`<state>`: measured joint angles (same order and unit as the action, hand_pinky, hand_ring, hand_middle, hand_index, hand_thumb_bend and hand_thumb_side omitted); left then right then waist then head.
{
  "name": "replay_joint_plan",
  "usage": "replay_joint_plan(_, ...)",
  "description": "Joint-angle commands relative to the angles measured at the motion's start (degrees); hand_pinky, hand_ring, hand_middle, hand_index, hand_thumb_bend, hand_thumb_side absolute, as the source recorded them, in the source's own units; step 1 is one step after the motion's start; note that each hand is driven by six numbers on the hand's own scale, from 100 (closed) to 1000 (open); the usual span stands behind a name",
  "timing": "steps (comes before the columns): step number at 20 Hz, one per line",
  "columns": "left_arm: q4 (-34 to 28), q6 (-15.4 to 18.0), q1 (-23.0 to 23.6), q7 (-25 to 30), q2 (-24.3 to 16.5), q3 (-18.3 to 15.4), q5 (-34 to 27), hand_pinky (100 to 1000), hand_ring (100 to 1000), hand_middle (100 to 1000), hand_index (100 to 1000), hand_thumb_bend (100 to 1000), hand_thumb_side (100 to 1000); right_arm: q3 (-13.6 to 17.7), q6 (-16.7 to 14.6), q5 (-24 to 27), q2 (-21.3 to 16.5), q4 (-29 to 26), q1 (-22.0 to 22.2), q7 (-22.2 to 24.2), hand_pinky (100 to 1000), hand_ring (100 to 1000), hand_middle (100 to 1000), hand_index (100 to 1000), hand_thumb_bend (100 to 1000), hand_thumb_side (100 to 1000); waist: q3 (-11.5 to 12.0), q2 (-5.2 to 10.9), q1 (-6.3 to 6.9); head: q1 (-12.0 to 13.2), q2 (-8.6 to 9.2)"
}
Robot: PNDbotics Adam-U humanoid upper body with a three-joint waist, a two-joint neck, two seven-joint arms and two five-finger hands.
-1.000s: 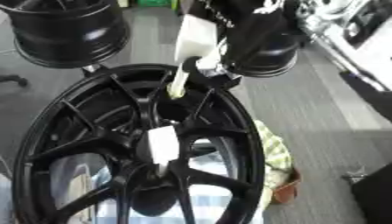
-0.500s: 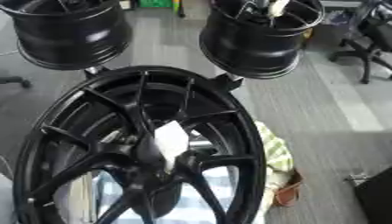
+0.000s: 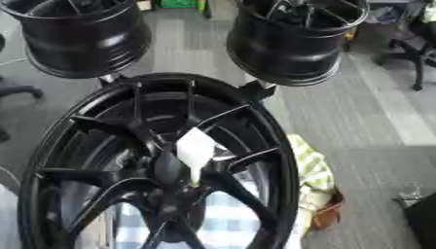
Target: Pull the pin out of the wheel hub.
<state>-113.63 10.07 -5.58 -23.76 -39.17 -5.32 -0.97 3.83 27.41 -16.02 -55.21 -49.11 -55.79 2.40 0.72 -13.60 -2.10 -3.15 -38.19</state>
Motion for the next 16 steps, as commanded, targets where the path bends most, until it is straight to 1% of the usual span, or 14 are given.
replay_joint_plan(1,-1.0,0.2,-0.3,0.0,-0.9,-0.8,0.1,772,880,749,849,259,754,1.8,-0.8,-2.9,-1.5,2.8,-1.5,-0.4,815,823,805,834,584,223,-0.1,0.80,0.15,0.3,0.35)
replay_joint_plan(2,-1.0,0.2,-0.2,0.0,-0.9,-0.8,0.1,772,881,749,850,259,754,1.9,-0.9,-3.9,-1.5,3.4,-1.6,0.1,834,875,873,889,594,292,-0.1,0.81,0.17,0.3,0.31)
replay_joint_plan(4,-1.0,0.2,-0.2,0.0,-0.9,-0.8,0.1,772,881,749,850,259,754,2.3,-0.9,-5.7,-1.4,4.2,-1.9,1.1,838,889,889,905,552,341,-0.2,0.87,0.18,0.3,0.24)
replay_joint_plan(6,-1.0,0.2,-0.2,0.0,-0.9,-0.8,0.1,772,881,749,850,260,753,3.0,-0.5,-6.6,-1.3,4.6,-2.2,1.5,835,882,883,903,546,352,-0.2,0.94,0.18,0.3,0.14)
replay_joint_plan(9,-1.0,0.3,-0.1,0.0,-0.9,-0.9,0.2,773,881,749,850,260,752,3.8,-0.2,-6.6,-1.2,4.5,-2.4,0.7,832,872,874,898,550,347,-0.2,1.03,0.18,0.4,0.12)
replay_joint_plan(13,-1.0,0.3,-0.2,-0.1,-1.0,-0.9,0.3,773,881,749,850,260,750,4.1,-0.2,-5.2,-1.1,3.9,-2.5,-0.8,824,853,848,882,551,340,-0.1,1.14,0.18,0.5,0.06)
replay_joint_plan(16,-1.0,0.4,-0.2,-0.1,-1.0,-0.9,0.3,773,880,749,850,260,749,4.1,-1.1,-3.4,-0.8,2.6,-2.5,-1.8,811,817,807,857,540,331,-0.1,1.20,0.18,0.5,-0.01)
